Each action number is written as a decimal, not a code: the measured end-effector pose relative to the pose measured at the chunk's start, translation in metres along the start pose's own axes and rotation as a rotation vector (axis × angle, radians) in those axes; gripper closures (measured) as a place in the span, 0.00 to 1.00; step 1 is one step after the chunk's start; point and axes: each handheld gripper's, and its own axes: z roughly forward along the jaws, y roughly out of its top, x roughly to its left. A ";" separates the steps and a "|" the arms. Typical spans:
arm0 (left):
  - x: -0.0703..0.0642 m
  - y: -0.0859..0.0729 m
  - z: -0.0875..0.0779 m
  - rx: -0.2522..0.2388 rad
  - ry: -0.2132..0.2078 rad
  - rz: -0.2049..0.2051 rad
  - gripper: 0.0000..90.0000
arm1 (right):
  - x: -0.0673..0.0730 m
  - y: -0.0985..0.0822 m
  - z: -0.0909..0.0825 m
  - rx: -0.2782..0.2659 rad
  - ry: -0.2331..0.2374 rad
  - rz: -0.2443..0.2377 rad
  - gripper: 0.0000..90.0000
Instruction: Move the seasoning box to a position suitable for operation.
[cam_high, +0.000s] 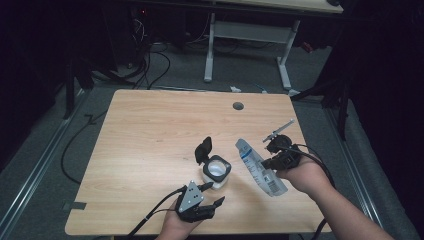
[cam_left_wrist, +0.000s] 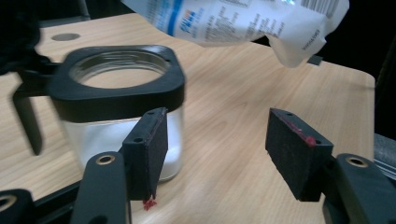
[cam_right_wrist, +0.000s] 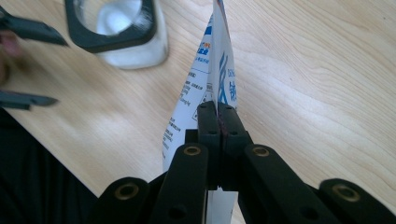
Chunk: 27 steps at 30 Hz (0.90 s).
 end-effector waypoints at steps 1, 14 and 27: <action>0.003 0.000 -0.002 0.003 0.006 0.003 0.44 | -0.002 -0.001 0.001 0.001 -0.001 0.005 1.00; 0.037 -0.003 -0.029 -0.006 0.086 -0.013 0.44 | -0.017 -0.013 0.024 0.023 -0.027 0.052 1.00; 0.087 -0.010 -0.071 -0.025 0.246 -0.054 0.44 | -0.027 -0.027 0.028 -0.121 -0.024 0.116 1.00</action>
